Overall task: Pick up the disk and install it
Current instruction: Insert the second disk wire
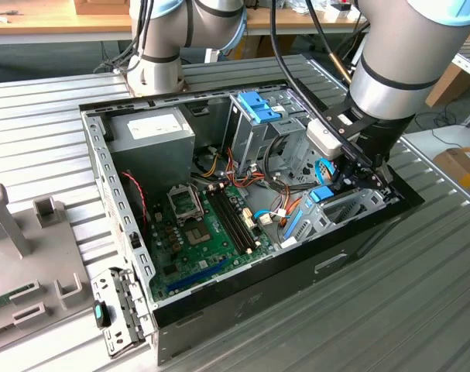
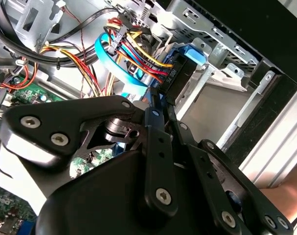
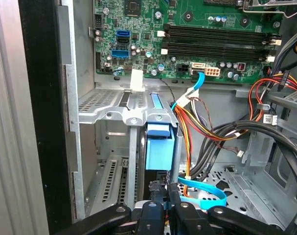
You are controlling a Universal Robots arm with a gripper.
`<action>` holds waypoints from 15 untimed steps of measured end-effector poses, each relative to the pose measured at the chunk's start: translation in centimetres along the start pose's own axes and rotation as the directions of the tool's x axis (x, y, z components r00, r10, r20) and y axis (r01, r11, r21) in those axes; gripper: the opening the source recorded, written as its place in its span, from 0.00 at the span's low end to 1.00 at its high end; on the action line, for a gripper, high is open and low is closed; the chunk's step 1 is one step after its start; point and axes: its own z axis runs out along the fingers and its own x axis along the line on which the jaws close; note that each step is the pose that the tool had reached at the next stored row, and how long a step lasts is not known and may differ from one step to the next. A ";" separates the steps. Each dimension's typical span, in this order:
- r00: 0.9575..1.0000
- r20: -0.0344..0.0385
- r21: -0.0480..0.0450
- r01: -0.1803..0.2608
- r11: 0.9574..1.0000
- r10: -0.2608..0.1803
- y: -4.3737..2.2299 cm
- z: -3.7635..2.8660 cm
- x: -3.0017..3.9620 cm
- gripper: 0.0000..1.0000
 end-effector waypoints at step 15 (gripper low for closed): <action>1.000 0.000 0.000 0.000 1.000 0.000 0.04 0.12 0.01 0.23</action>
